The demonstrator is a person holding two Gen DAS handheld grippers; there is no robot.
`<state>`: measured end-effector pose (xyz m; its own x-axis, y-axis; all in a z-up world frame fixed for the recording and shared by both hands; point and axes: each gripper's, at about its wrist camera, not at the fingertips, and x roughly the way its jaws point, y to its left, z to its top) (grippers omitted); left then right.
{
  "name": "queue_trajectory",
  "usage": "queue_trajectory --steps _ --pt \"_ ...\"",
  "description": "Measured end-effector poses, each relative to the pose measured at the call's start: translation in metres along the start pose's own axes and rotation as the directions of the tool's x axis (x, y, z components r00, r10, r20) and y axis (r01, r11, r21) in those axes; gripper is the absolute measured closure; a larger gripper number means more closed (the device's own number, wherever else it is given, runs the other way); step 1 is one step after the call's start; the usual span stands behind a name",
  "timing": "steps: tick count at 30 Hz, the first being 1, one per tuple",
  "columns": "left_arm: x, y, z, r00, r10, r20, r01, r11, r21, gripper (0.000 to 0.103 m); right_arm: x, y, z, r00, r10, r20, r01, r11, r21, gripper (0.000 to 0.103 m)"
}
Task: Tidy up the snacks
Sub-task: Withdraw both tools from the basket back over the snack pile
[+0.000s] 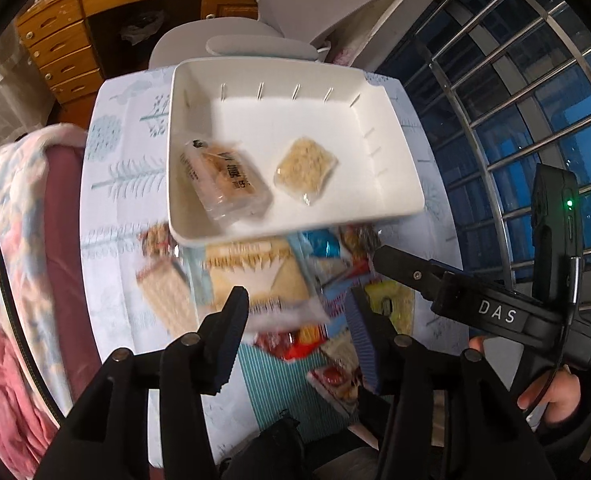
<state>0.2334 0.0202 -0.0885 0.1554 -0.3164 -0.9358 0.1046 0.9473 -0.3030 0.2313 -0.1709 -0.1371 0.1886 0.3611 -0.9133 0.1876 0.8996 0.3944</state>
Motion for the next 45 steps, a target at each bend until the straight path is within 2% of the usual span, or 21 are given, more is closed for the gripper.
queue_trajectory --steps 15,21,25,31,33,38,45 --pt "-0.019 -0.006 -0.096 0.998 0.052 0.023 -0.051 0.997 -0.06 0.026 0.005 -0.031 -0.079 0.993 0.072 -0.091 -0.065 0.995 0.07 0.008" --pt "-0.025 0.003 -0.12 0.998 0.066 0.023 -0.065 0.996 -0.057 0.023 0.007 -0.032 -0.097 0.99 0.1 -0.1 -0.088 0.99 0.113 0.008" --pt "-0.024 0.012 -0.122 0.997 0.074 0.013 -0.073 0.996 -0.05 0.023 0.006 -0.032 -0.106 0.992 0.084 -0.097 -0.071 0.989 0.13 0.008" --pt "-0.019 0.033 -0.119 0.997 0.076 -0.024 -0.076 0.997 0.017 0.022 0.01 -0.037 -0.116 0.996 0.056 -0.067 -0.04 0.975 0.217 0.008" --pt "-0.015 0.043 -0.115 0.994 0.099 -0.052 -0.097 0.995 0.036 0.022 0.012 -0.038 -0.121 0.997 0.055 -0.054 -0.038 0.961 0.273 0.008" --pt "-0.006 0.067 -0.102 0.989 0.11 -0.102 -0.098 0.989 0.114 0.022 0.021 -0.036 -0.134 0.999 0.039 -0.024 -0.027 0.926 0.376 0.008" --pt "0.018 0.092 -0.084 0.98 0.116 -0.16 -0.078 0.971 0.227 0.022 0.034 -0.036 -0.16 1.0 0.014 0.028 -0.027 0.847 0.53 0.008"
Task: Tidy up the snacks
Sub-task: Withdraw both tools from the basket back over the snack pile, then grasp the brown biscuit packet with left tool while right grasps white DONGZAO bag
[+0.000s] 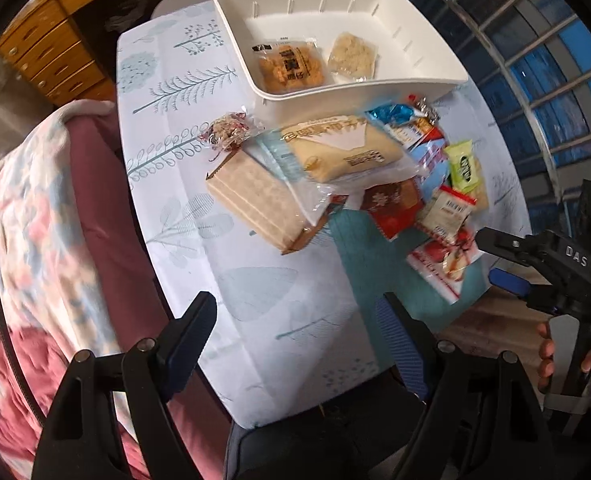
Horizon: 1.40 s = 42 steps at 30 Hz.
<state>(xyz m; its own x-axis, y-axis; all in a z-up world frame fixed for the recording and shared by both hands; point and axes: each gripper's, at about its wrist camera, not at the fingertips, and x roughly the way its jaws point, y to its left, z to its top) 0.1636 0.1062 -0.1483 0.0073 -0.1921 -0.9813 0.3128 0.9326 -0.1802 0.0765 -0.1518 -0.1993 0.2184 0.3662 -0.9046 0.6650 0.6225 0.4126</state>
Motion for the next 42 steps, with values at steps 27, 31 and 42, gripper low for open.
queue_trajectory --steps 27,31,42 --pt "0.094 0.101 0.063 0.997 -0.062 -0.05 0.044 0.948 -0.314 0.022 0.042 -0.032 -0.033 0.964 -0.171 0.204 0.153 0.983 0.101 0.009" --pt "0.104 0.102 0.071 0.996 -0.066 -0.059 0.041 0.934 -0.355 0.022 0.048 -0.024 -0.022 0.96 -0.186 0.212 0.176 0.982 0.064 0.011" --pt "0.127 0.097 0.09 0.996 -0.034 -0.076 -0.004 0.896 -0.444 0.022 0.068 -0.019 0.001 0.966 -0.214 0.147 0.22 0.975 -0.023 0.023"
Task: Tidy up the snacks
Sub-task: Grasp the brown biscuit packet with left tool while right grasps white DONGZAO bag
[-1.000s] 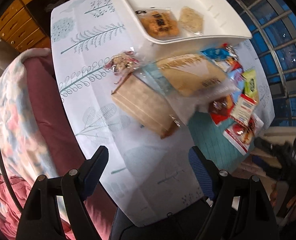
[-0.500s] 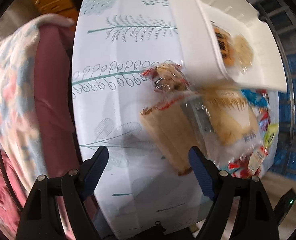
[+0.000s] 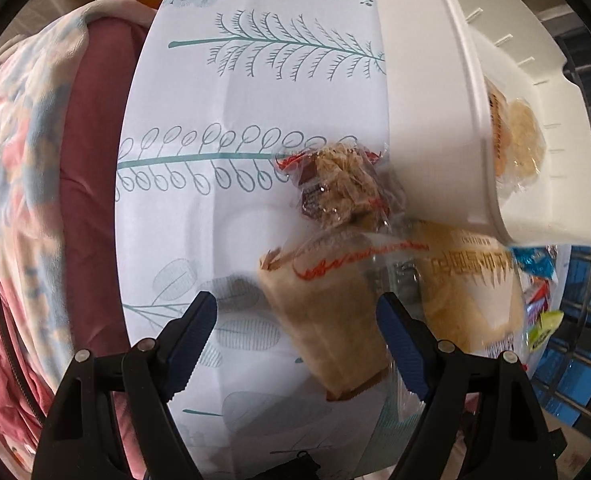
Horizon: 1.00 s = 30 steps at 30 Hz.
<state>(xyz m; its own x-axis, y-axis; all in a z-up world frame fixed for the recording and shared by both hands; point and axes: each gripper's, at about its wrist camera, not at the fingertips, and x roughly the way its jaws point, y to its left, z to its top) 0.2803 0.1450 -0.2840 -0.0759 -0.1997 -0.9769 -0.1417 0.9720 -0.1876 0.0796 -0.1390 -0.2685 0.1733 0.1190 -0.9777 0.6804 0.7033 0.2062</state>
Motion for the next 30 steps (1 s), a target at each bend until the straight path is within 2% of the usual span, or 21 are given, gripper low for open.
queue_trajectory --steps 5,10,12,23,27,30 --pt "0.005 -0.002 0.007 1.0 0.008 0.014 -0.007 0.999 -0.043 0.023 0.005 0.002 0.001 1.0 -0.008 -0.004 0.007 0.998 -0.057 0.03" --pt "0.012 -0.006 0.012 1.0 0.015 0.014 -0.013 0.996 -0.084 0.027 0.006 -0.003 0.003 1.0 -0.016 -0.012 0.015 0.996 -0.088 0.043" --pt "0.016 -0.007 0.012 1.0 0.025 0.005 -0.025 0.995 -0.094 0.031 0.008 -0.007 0.005 1.0 -0.007 -0.015 0.005 0.996 -0.092 0.044" --pt "0.025 -0.017 0.001 0.996 0.093 0.008 -0.091 0.986 -0.138 0.032 0.009 -0.028 0.02 0.998 0.058 -0.023 -0.06 0.993 -0.105 0.056" --pt "0.024 -0.026 -0.006 0.99 0.139 0.013 -0.136 0.982 -0.131 0.039 0.006 -0.033 0.021 0.997 0.068 -0.023 -0.07 0.992 -0.108 0.057" --pt "0.022 -0.026 -0.009 0.99 0.141 0.02 -0.137 0.98 -0.147 0.043 0.001 -0.035 0.023 0.997 0.074 -0.015 -0.075 0.992 -0.104 0.058"
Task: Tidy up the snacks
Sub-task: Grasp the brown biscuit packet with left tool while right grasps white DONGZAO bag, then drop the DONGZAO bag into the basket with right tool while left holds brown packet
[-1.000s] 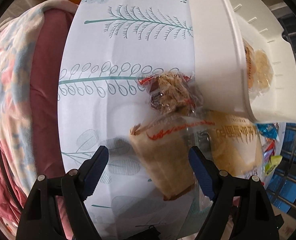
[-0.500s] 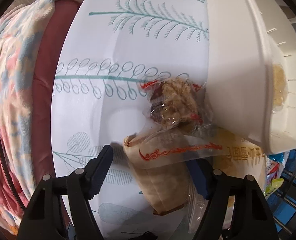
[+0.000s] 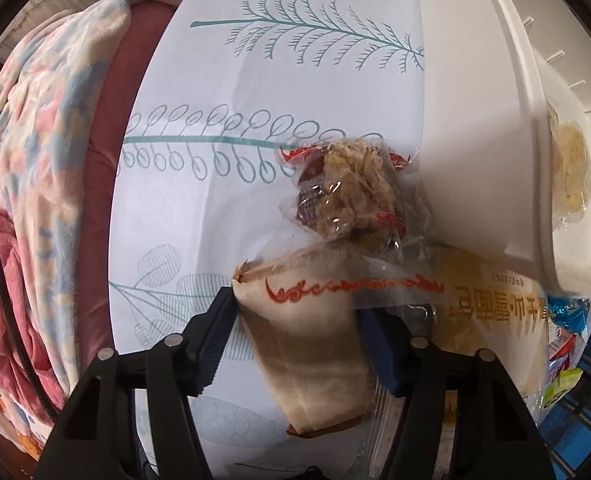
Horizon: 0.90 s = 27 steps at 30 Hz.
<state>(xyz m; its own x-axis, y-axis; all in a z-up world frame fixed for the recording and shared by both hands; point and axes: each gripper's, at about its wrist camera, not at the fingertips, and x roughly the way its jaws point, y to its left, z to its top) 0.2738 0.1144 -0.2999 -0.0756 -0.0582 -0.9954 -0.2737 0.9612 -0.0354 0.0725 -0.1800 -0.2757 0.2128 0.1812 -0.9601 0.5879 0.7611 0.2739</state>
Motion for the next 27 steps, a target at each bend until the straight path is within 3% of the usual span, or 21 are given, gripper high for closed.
queue_trajectory --steps 15,27 --pt "0.004 0.016 -0.024 0.995 -0.034 -0.096 0.037 0.999 0.028 0.045 -0.03 -0.016 -0.017 0.999 0.042 0.009 -0.042 0.998 0.056 0.06" --pt "-0.014 0.034 -0.058 0.976 -0.119 -0.181 0.131 0.99 0.06 0.047 -0.05 0.002 -0.045 0.997 0.073 -0.02 -0.072 0.995 0.064 0.06"
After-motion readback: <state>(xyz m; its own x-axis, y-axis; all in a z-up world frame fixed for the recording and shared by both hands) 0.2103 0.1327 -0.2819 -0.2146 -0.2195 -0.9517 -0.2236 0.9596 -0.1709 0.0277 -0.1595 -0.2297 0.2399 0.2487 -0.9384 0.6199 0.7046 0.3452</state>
